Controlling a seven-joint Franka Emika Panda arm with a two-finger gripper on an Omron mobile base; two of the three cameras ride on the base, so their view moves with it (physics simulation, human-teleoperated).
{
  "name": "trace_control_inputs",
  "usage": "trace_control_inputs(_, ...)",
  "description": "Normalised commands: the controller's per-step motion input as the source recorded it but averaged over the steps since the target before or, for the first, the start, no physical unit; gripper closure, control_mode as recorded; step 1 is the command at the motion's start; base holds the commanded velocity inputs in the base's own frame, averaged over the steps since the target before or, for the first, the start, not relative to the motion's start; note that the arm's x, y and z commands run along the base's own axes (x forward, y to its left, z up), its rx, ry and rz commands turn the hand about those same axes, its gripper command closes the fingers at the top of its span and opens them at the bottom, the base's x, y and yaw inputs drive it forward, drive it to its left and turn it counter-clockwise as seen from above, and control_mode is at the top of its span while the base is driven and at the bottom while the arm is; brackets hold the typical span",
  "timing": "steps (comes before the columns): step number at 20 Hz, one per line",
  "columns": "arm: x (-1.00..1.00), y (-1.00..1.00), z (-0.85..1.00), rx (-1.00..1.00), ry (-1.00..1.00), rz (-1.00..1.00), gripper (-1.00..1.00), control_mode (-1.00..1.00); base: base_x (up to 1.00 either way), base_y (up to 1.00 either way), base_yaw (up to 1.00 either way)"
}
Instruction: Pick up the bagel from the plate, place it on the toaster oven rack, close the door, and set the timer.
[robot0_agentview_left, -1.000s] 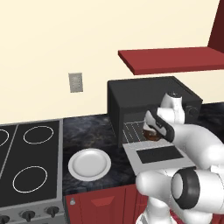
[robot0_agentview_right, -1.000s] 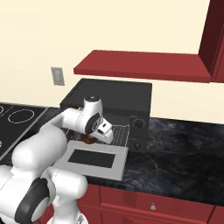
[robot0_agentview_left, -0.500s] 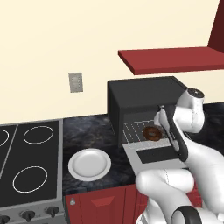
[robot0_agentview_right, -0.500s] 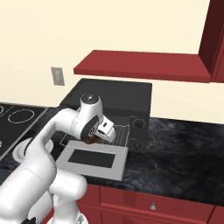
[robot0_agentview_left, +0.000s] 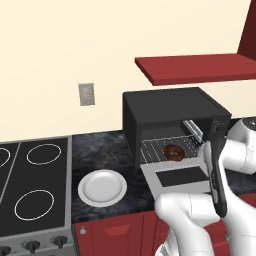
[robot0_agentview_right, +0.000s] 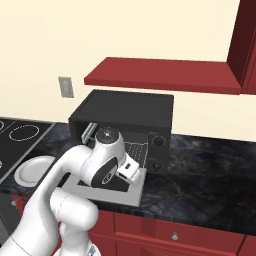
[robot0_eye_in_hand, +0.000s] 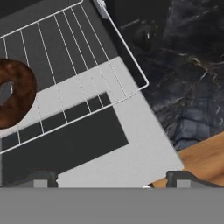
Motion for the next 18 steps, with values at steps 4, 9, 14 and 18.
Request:
trace_control_inputs(4, 0.08, -0.32, -0.06, 0.02, 0.21, 0.00, -1.00, -1.00, 0.00, 0.00, 0.00)
trace_control_inputs(9, 0.18, -0.27, -0.32, 0.03, 0.20, 0.00, -1.00, -1.00, 0.00, 0.00, 0.00)
trace_control_inputs(14, 0.01, -0.17, -0.45, 0.02, 0.15, 0.00, -1.00, -1.00, 0.00, 0.00, 0.00)
trace_control_inputs(18, 0.13, -0.03, -0.23, 0.05, 0.08, 0.00, -1.00, -1.00, 0.00, 0.00, 0.00)
